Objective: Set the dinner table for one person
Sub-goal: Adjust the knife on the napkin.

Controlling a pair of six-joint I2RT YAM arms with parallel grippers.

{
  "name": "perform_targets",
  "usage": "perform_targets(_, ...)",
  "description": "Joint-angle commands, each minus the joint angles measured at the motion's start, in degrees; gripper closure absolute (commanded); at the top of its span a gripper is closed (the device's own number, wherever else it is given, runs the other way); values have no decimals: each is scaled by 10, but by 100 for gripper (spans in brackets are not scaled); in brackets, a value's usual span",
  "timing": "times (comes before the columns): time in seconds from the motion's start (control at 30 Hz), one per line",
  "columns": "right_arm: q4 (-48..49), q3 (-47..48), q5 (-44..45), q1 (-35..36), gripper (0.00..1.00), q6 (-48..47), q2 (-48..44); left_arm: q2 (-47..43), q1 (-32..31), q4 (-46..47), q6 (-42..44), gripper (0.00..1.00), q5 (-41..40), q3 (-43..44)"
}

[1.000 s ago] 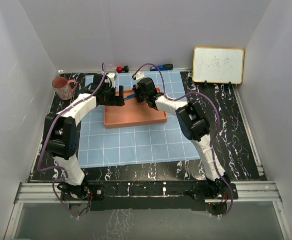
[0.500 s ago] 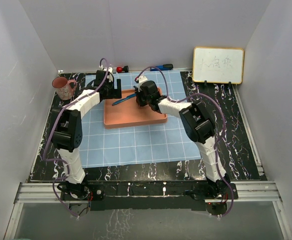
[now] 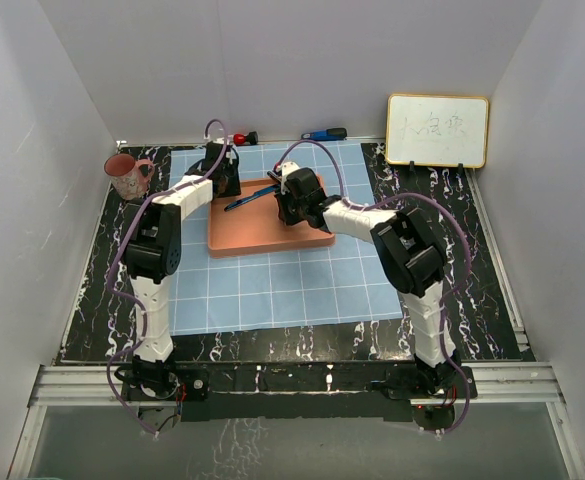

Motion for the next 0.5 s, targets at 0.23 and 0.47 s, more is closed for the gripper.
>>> perform_targets(0.23,11,-12,-13,7,92,9,-53,-10,-3,-40,-13,84,-60,3)
perform_targets(0.47,6,-14,0,7,93,7,-72,-28,-8,-55,-6,92,-53,-36)
